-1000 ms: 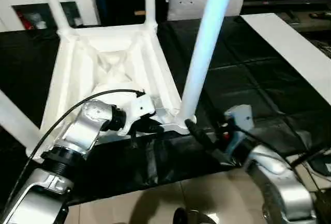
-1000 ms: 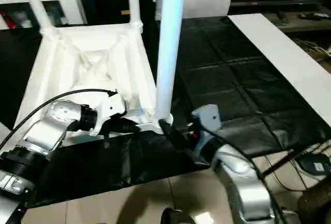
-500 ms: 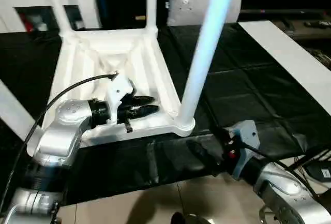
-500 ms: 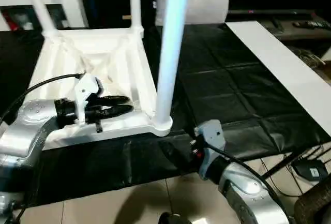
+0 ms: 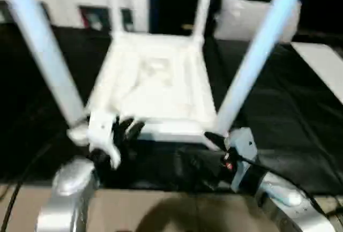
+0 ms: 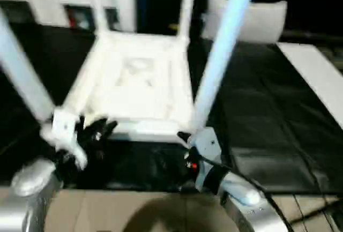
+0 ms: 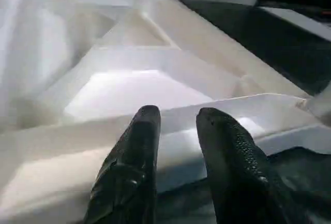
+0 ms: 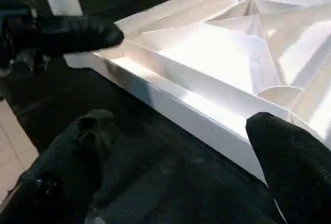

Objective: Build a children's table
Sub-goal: Rotate leg to tighten, then flip table

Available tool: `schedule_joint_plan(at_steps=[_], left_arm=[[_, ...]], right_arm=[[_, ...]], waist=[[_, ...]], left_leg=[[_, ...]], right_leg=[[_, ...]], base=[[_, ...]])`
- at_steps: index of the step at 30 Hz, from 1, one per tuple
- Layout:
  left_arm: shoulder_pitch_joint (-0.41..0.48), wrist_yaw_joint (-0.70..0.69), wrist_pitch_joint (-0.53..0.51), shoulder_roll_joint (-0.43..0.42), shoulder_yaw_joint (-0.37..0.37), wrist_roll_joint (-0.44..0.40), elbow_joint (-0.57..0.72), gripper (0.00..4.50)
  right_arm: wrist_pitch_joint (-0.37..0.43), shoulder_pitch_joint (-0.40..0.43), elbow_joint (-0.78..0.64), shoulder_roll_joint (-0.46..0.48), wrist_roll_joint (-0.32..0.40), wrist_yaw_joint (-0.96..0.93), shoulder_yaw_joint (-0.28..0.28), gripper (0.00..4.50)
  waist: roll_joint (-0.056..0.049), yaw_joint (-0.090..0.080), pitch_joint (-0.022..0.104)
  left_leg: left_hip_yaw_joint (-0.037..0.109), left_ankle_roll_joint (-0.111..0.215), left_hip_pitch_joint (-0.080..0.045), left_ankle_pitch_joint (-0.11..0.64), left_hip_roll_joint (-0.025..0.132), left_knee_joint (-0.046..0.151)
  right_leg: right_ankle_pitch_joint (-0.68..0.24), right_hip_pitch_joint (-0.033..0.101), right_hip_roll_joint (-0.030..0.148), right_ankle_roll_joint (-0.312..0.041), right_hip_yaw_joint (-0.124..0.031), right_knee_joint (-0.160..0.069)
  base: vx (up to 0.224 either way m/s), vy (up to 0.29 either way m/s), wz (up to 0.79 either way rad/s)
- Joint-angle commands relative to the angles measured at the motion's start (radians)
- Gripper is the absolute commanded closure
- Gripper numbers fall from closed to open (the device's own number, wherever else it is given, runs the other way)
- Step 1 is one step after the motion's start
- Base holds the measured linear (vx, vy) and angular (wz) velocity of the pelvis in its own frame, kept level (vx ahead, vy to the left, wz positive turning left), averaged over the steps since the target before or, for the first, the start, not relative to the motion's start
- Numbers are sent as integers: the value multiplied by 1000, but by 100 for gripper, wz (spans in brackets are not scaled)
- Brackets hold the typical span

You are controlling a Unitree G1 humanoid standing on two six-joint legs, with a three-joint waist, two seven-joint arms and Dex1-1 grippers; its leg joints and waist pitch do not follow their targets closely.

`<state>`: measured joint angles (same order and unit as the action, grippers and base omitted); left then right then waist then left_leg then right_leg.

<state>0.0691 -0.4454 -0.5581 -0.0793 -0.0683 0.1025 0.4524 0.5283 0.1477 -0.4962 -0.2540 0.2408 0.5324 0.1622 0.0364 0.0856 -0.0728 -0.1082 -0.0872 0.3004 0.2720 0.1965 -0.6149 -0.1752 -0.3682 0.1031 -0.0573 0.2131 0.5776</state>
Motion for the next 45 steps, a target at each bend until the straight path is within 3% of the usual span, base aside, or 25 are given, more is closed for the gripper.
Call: schedule_joint_plan(at_steps=[1, 2, 3, 4, 5, 6, 7, 8, 9, 10, 12, 13, 14, 17, 19, 22, 24, 26, 28, 30, 33, 36, 39, 43, 45], left_arm=[[38, 35, 21, -7, 32, -31, 51, 309], [54, 50, 16, -2, 32, -37, 68, 309], [61, 63, 0, 10, 23, -31, 82, 279], [69, 77, -9, 11, 15, -39, 93, 273], [80, 89, -15, 12, 7, -41, 103, 273], [86, 90, -17, 11, 3, -40, 107, 267], [95, 93, -20, 9, 1, -37, 113, 267], [113, 106, -9, 17, -13, -35, 126, 267], [133, 125, -9, 21, -23, -40, 146, 267], [149, 142, -8, 32, -28, -43, 165, 267], [169, 167, -9, 42, -26, -43, 189, 267], [180, 181, -11, 47, -23, -47, 202, 267], [192, 192, -15, 53, -21, -49, 212, 267], [229, 232, -31, 70, -28, -69, 233, 267], [240, 252, -21, 78, -40, -79, 236, 267], [250, 269, 10, 73, -50, -92, 230, 253], [258, 277, 14, 73, -51, -89, 234, 241], [262, 279, 17, 70, -46, -89, 238, 223], [261, 287, 18, 70, -37, -86, 242, 210], [250, 275, 27, 69, -35, -75, 231, 210], [238, 263, 36, 60, -35, -65, 213, 193], [225, 271, 30, 45, -47, -68, 193, 183], [205, 265, 49, 30, -62, -58, 167, 183], [168, 239, 79, 5, -58, -48, 117, 183], [146, 233, 92, -3, -58, -41, 93, 173]], right_arm=[[-40, 5, 22, 11, -16, -19, 1, 0], [-49, 2, 30, 15, -19, -25, 0, 0], [-53, -5, 37, 19, -21, -32, -4, 0], [-61, -14, 49, 24, -30, -44, -7, 0], [-67, -26, 63, 27, -37, -55, -10, 0], [-69, -31, 71, 28, -38, -56, -12, 0], [-71, -38, 79, 29, -38, -58, -14, 0], [-80, -55, 97, 33, -42, -69, -23, 0], [-82, -78, 115, 37, -42, -81, -35, 0], [-95, -96, 133, 39, -51, -96, -47, 0], [-116, -111, 153, 42, -63, -112, -58, 0], [-128, -121, 168, 38, -77, -123, -62, 0], [-143, -128, 182, 34, -90, -133, -67, 0], [-175, -164, 242, 29, -88, -163, -116, 0], [-174, -183, 275, 20, -89, -185, -146, 0], [-182, -185, 298, 0, -98, -181, -155, 0], [-182, -169, 282, -3, -103, -162, -131, 0], [-175, -156, 265, 4, -98, -147, -107, 0], [-179, -141, 250, 20, -92, -132, -70, 0], [-175, -134, 246, 36, -83, -131, -52, 0], [-177, -126, 250, 48, -76, -134, -23, 0], [-174, -111, 238, 38, -61, -82, 14, 0], [-157, -99, 216, 17, -31, -13, 45, 0], [-142, -104, 211, 6, -1, 23, 52, 0], [-133, -108, 211, 6, 9, 31, 57, 0]], waist=[[0, 4, 34], [-11, -17, 37], [-19, -29, 38], [-42, -52, 37], [-43, -67, 34], [-40, -75, 33], [-34, -83, 29], [-24, -86, 32], [-19, -94, 33], [-11, -103, 37], [-14, -116, 38], [-9, -119, 38], [-11, -121, 40], [-5, -123, 39], [-6, -124, 41], [-2, -111, 51], [2, -104, 63], [2, -102, 65], [7, -98, 77], [7, -97, 80], [5, -93, 75], [3, -89, 65], [4, -82, 62], [8, -79, 62], [4, -79, 64]], left_leg=[[-21, 98, 0, 87, 5, 30], [-21, 78, 3, 174, 20, 63], [-12, 72, 5, 250, 36, 78], [8, 41, 15, 425, 70, 111], [26, 8, 15, 588, 106, 148], [23, -7, 13, 643, 100, 149], [19, -13, 15, 640, 81, 142], [3, -18, 0, 575, 42, 109], [3, -17, 3, 535, 33, 100], [4, -13, 21, 464, 25, 91], [5, -6, 13, 453, 25, 85], [6, -2, 16, 455, 26, 87], [8, -1, 20, 455, 28, 88], [6, 9, 24, 440, 27, 86], [6, 8, 25, 427, 27, 86], [1, 17, 28, 356, 27, 85], [-1, 27, 52, 241, 31, 87], [-5, 38, 55, 167, 36, 87], [-8, 55, 63, 40, 35, 77], [-11, 78, 64, -35, 36, 73], [-15, 93, 61, -28, 39, 75], [-18, 56, 57, 107, 41, 86], [-17, 43, 52, 171, 39, 89], [-15, 38, 54, 174, 38, 91], [-14, 30, 54, 168, 40, 91]], right_leg=[[-848, 44, 148, 75, -76, -174], [-735, 38, 85, 69, -40, -147], [-666, 39, 69, 67, -35, -131], [-513, 45, 36, 56, -42, -96], [-333, 57, 22, 31, -71, -56], [-254, 57, 31, 6, -97, -46], [-302, 52, 35, 5, -103, -60], [-471, 30, 48, 20, -106, -104], [-548, 29, 55, 33, -101, -114], [-631, 39, 60, 68, -92, -127], [-630, 26, 54, 82, -84, -137], [-626, 28, 52, 85, -81, -138], [-613, 32, 51, 85, -80, -134], [-615, 30, 51, 95, -78, -135], [-600, 29, 51, 92, -79, -132], [-524, 28, 50, 68, -96, -119], [-404, 38, 50, 31, -112, -94], [-313, 35, 47, -8, -122, -79], [-159, 39, 44, -61, -137, -52], [-72, 39, 44, -101, -139, -42], [-90, 38, 44, -120, -140, -44], [-239, 34, 42, -83, -140, -60], [-314, 30, 41, -44, -141, -71], [-342, 29, 44, -27, -142, -75], [-326, 28, 43, -33, -142, -73]], base=[[-38, 66, -11], [-22, 112, -17], [-11, 121, -8], [-11, 121, -8], [-19, 99, 8], [-22, 66, 10], [-22, 66, 10], [0, 0, 0], [0, 0, 0], [0, 0, 0], [0, 0, 0], [0, 0, 0], [0, 0, 0], [0, 0, 0], [0, 0, 0], [0, 0, 0], [0, 0, 0], [28, -7, 1], [59, -16, 2], [25, -8, 0], [0, 0, 0], [0, 0, 0], [0, 0, 0], [0, 0, 0], [0, 0, 0]])
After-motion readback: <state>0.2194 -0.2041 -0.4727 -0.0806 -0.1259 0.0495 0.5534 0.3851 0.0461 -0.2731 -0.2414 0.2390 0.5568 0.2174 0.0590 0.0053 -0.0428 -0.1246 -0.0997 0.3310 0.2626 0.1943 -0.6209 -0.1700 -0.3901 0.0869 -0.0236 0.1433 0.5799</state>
